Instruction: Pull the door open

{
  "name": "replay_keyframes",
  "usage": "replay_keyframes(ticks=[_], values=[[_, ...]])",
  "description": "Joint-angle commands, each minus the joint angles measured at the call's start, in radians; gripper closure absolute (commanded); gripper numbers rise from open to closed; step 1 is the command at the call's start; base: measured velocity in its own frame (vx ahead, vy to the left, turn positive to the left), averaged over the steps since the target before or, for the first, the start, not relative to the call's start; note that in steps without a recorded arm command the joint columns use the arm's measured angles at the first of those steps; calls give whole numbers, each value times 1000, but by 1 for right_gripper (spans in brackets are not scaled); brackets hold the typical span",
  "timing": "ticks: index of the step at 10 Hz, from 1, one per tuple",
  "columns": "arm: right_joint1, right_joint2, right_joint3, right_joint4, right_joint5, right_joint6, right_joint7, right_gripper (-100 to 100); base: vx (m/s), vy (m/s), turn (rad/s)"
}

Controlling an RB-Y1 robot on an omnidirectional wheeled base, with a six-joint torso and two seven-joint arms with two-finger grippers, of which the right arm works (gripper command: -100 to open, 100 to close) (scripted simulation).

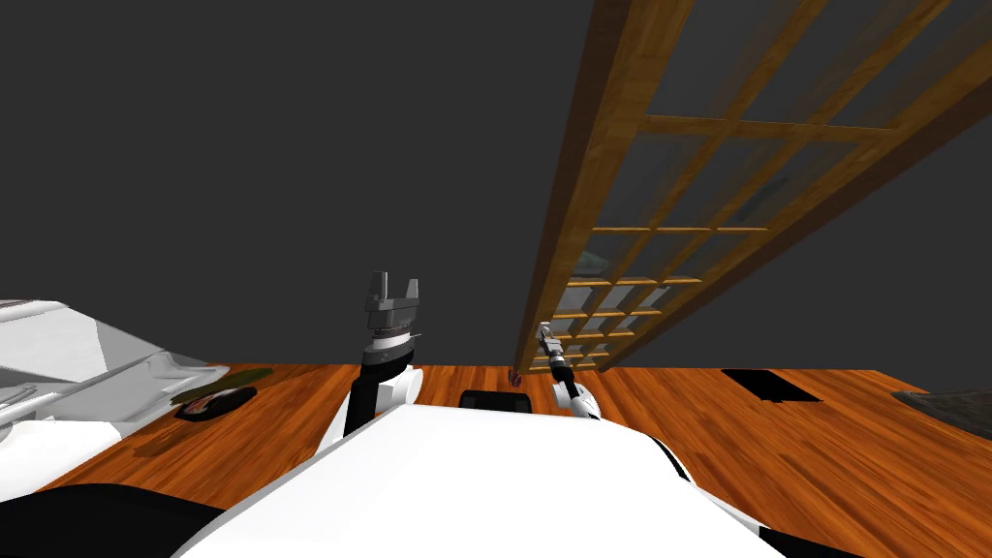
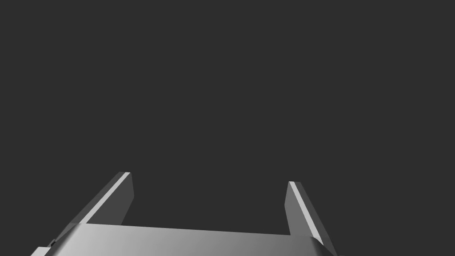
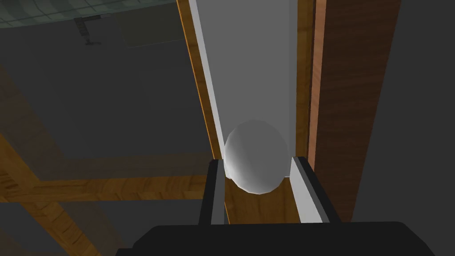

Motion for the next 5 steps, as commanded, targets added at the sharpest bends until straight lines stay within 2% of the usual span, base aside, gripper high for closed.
replay_keyframes(ticks=[1,2,3,4,5], values=[[-6,5,3,10,5,-3,-28,100,-24,9,12],[-6,5,3,7,5,-3,-28,100,-28,8,7],[-7,4,-1,13,8,-5,-78,100,-78,19,21],[-7,4,-1,13,8,-5,-79,100,-82,32,35],[5,-7,2,-2,17,-5,-63,-100,-130,35,4]])
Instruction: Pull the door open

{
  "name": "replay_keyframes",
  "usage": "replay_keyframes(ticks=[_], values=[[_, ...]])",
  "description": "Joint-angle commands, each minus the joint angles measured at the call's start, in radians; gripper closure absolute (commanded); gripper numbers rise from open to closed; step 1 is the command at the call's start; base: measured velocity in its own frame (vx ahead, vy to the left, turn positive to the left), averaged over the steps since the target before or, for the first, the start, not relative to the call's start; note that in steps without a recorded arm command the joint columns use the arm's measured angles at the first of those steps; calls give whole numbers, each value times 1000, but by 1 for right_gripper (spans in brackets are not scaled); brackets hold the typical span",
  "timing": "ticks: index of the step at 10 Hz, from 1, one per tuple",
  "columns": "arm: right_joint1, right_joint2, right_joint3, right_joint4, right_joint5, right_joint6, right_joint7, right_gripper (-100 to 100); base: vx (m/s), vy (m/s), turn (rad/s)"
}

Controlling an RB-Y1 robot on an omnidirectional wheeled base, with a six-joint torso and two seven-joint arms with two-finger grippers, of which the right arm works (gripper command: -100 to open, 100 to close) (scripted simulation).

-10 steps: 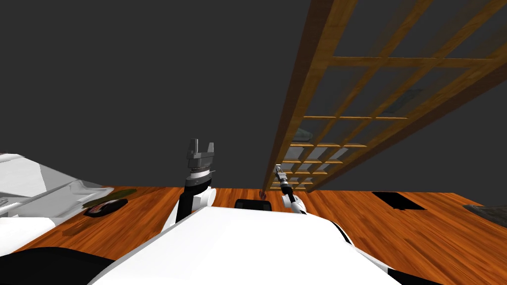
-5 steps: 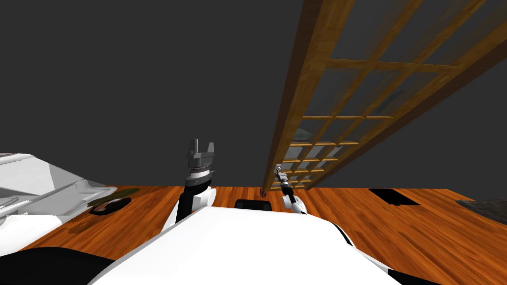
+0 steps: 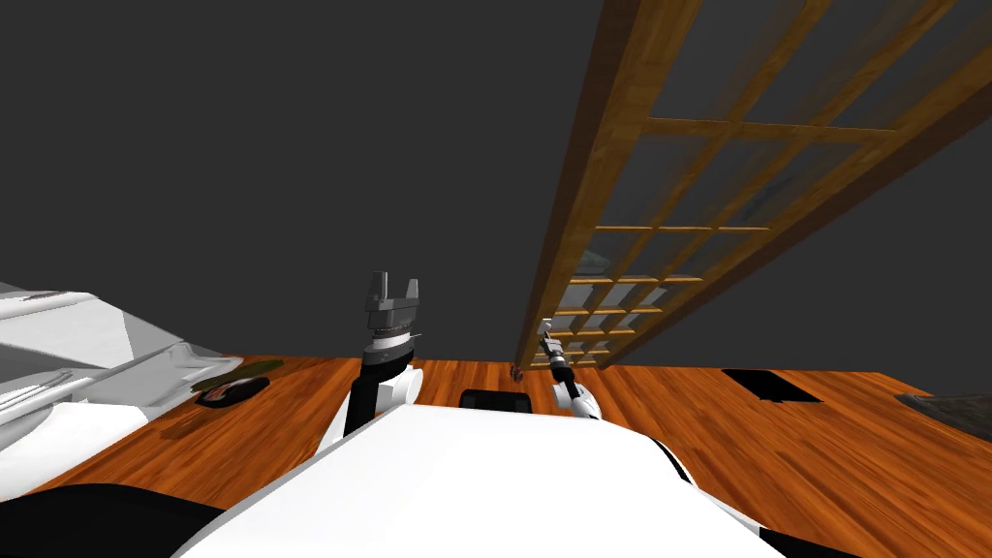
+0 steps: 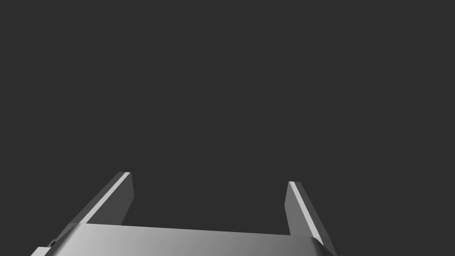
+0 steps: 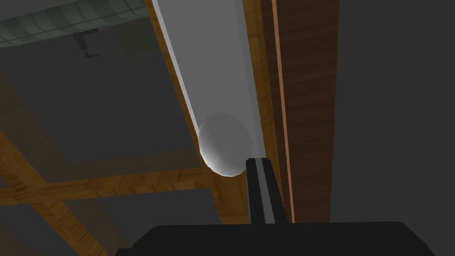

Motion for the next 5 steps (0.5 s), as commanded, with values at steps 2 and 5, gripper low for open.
replay_keyframes(ticks=[2,5], values=[[3,-21,9,9,23,-18,32,-100,-210,-35,-7],[12,-47,24,8,57,-35,67,-100,-173,-69,2]])
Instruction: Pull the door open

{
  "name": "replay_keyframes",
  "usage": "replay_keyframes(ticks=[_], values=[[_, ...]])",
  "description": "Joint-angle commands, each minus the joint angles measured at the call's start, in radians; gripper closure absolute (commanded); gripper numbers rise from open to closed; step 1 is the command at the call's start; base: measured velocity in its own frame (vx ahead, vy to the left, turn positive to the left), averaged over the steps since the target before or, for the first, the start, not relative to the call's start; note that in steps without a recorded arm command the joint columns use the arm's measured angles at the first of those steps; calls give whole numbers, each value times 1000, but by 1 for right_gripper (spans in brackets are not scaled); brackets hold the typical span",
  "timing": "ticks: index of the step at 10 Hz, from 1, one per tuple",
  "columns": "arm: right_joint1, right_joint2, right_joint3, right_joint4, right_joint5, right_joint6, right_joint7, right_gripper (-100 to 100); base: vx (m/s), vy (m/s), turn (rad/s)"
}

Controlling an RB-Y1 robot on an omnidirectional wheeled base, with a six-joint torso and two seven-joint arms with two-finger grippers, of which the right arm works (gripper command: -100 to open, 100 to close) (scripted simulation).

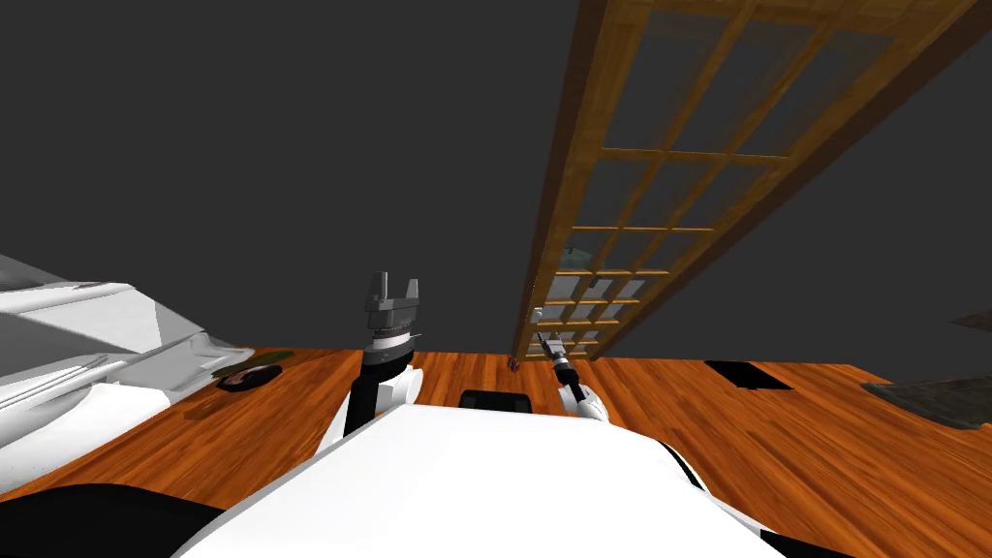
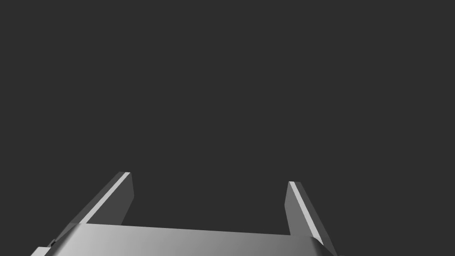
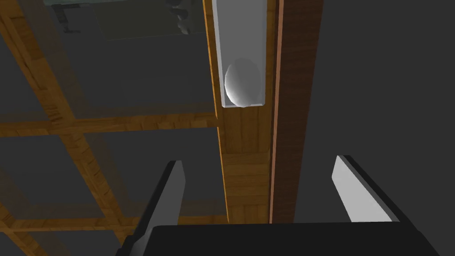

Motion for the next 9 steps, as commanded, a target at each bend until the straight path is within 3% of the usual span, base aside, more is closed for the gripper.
replay_keyframes(ticks=[1,5,6,9], values=[[0,0,0,0,0,0,0,-100,-73,-46,3],[65,20,11,-95,25,18,-17,-100,53,102,-69],[69,21,12,-103,26,19,-19,-100,83,98,-31],[108,34,19,-159,41,30,-30,-100,99,29,-38]])
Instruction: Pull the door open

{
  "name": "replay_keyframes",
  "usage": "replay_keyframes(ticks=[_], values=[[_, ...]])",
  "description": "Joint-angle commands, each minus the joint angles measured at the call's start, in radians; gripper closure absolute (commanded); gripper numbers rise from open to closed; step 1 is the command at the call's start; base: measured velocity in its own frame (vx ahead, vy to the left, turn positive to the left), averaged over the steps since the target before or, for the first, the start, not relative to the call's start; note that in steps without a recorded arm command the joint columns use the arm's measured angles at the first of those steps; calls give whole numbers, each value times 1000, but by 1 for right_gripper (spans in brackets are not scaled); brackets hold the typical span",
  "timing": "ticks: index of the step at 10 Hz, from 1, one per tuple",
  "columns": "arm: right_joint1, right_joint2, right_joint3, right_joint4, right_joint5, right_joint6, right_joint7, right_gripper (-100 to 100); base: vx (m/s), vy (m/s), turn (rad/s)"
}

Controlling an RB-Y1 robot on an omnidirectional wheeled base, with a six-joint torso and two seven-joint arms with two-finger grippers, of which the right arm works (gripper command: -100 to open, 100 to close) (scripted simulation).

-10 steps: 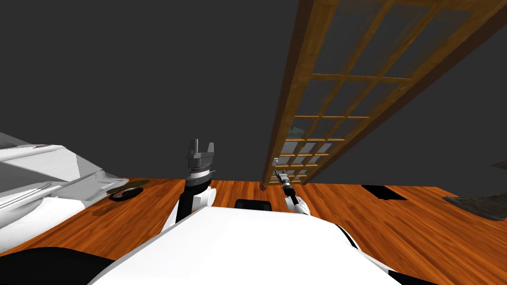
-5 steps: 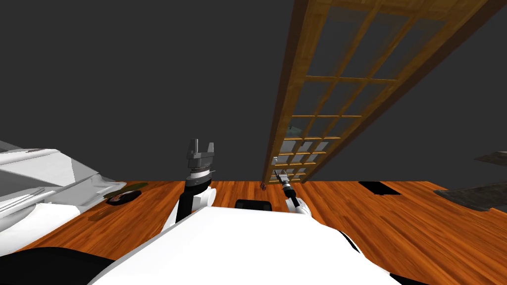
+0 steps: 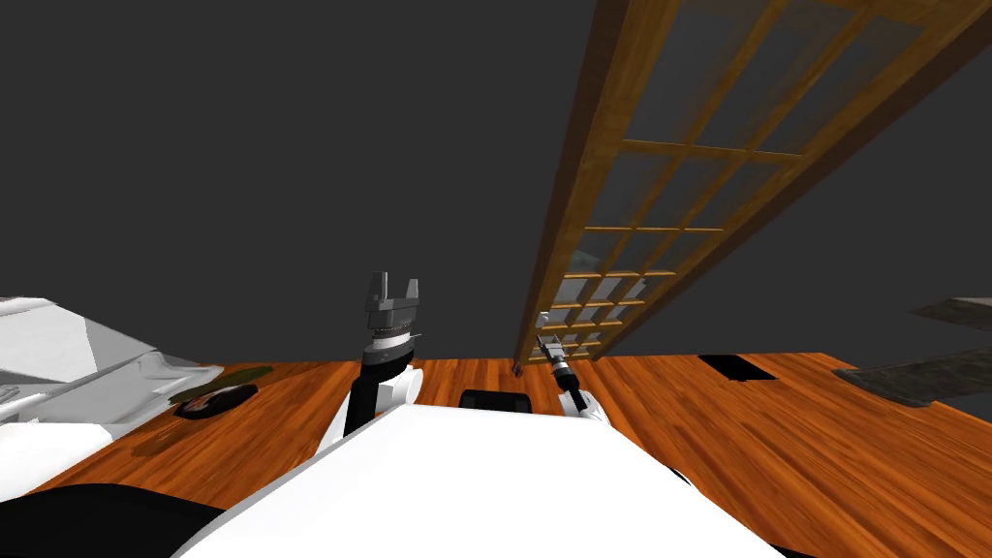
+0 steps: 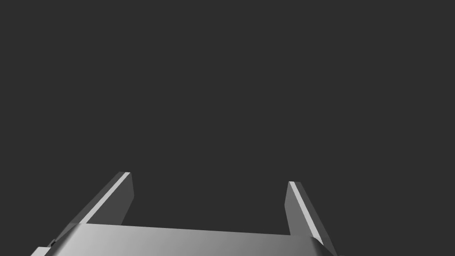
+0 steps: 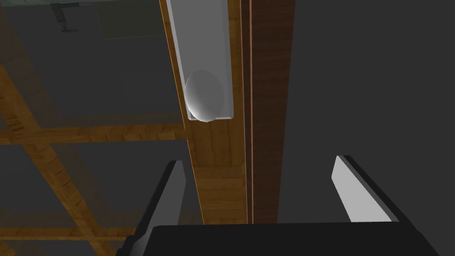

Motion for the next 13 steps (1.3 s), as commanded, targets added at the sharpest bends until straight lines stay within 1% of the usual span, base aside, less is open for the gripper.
replay_keyframes(ticks=[1,4,7,8,9,13], values=[[19,6,3,-30,7,7,-6,-100,148,4,-19],[48,16,8,-73,18,15,-14,-100,185,-19,1],[59,19,10,-89,22,18,-18,-100,192,-79,25],[57,19,10,-87,21,18,-17,-100,63,-34,20],[57,19,10,-87,21,18,-17,100,-4,2,-16],[57,19,10,-87,21,18,-17,100,-18,10,-1]])
